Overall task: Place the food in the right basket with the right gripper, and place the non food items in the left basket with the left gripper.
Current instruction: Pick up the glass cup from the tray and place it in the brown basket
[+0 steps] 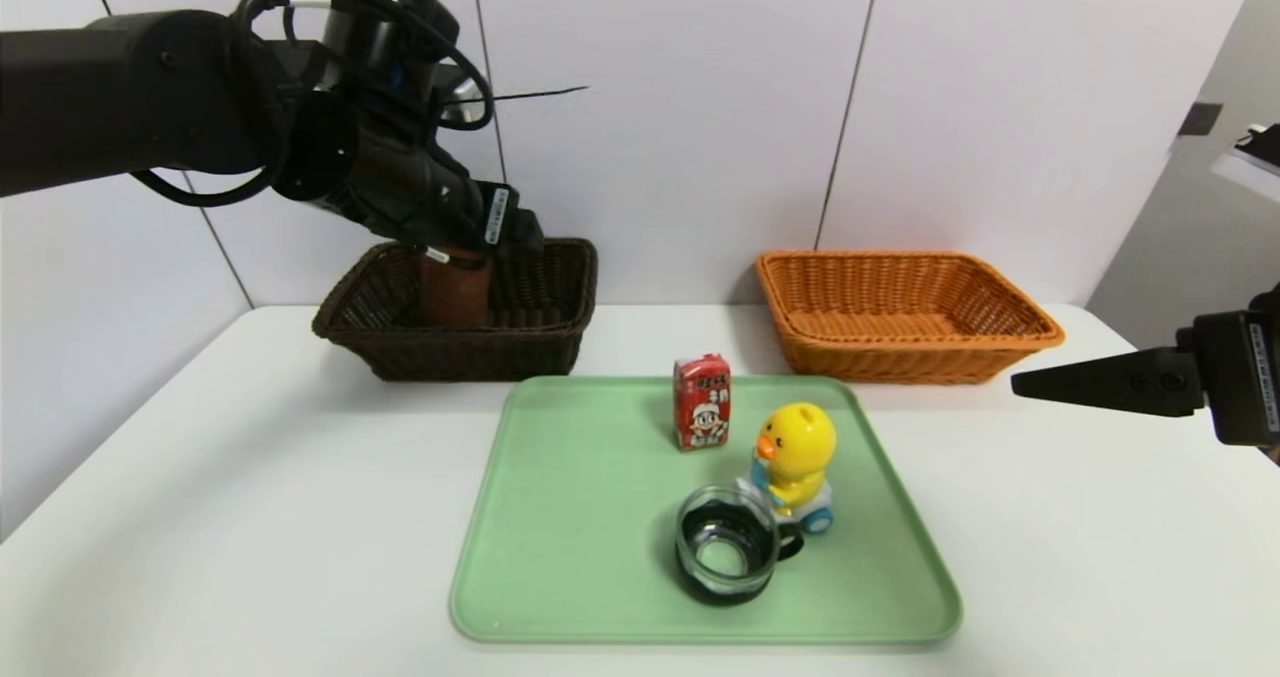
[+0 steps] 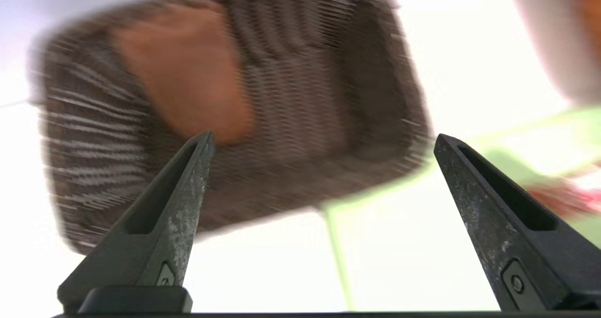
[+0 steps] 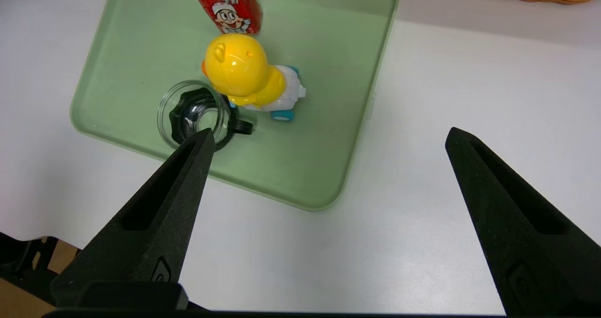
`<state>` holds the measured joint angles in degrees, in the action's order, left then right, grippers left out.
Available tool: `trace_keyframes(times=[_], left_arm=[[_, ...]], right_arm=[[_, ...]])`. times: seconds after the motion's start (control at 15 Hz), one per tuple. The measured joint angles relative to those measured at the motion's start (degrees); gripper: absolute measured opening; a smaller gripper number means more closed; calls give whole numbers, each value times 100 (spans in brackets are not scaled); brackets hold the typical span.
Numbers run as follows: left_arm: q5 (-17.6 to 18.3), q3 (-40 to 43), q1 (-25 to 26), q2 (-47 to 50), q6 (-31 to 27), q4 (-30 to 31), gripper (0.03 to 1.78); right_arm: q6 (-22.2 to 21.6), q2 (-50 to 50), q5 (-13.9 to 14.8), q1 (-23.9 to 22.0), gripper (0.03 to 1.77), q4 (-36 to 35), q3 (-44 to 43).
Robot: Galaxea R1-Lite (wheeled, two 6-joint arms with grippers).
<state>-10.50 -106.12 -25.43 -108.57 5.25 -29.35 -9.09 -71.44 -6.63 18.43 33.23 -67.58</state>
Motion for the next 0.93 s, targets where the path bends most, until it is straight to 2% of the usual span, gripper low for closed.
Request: trace_keyframes(times=[0.27,0.4,0.93], left_arm=[[-33,625,-891,254,695,39,167],[-27,722,-1164,282,909,34,167],[9,1018,-1495,402,940,37,169]], right_arm=[[-7,13,-6,0,170,0,0],[-11,24,-9,0,170,4,0],[-18,96,-6,0,170,4,77]])
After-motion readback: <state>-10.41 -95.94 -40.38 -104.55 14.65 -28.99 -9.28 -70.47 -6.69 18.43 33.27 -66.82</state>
